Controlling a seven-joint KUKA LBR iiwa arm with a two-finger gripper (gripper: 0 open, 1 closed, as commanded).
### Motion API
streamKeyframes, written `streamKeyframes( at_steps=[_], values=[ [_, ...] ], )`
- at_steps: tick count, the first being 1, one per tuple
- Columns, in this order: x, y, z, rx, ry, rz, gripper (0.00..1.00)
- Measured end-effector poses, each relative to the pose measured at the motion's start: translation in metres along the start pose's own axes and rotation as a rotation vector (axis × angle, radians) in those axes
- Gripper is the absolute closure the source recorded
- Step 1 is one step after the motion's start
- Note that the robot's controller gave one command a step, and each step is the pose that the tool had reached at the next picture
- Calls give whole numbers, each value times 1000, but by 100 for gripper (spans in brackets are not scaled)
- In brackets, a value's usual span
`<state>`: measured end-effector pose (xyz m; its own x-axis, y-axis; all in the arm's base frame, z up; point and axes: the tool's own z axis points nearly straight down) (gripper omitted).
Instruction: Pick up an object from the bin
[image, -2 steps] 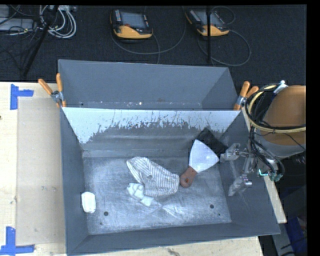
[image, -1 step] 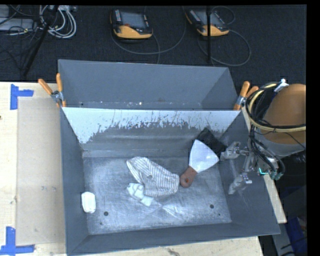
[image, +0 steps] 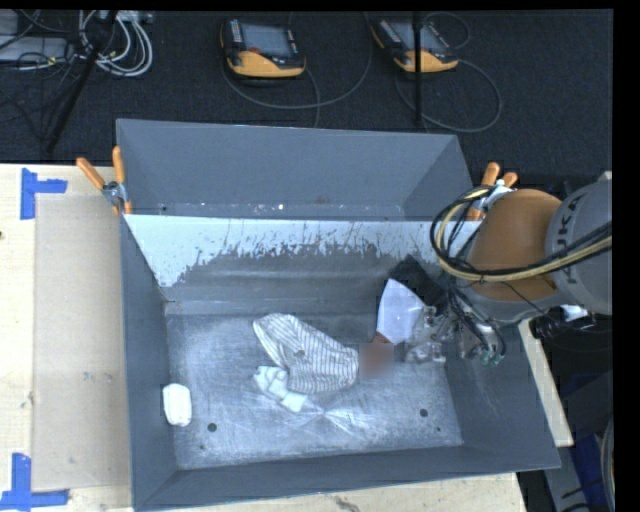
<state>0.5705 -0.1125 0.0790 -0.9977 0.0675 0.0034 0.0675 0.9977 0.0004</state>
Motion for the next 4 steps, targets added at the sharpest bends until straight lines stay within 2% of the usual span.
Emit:
streamKeyframes(
  at_steps=[1, 3, 4],
  values=[
    [2, 1, 3, 0, 3, -2, 0],
    [7, 0, -6, -1, 4, -33, 0],
    [-9, 33, -11, 6, -5, -50, 0]
  ],
)
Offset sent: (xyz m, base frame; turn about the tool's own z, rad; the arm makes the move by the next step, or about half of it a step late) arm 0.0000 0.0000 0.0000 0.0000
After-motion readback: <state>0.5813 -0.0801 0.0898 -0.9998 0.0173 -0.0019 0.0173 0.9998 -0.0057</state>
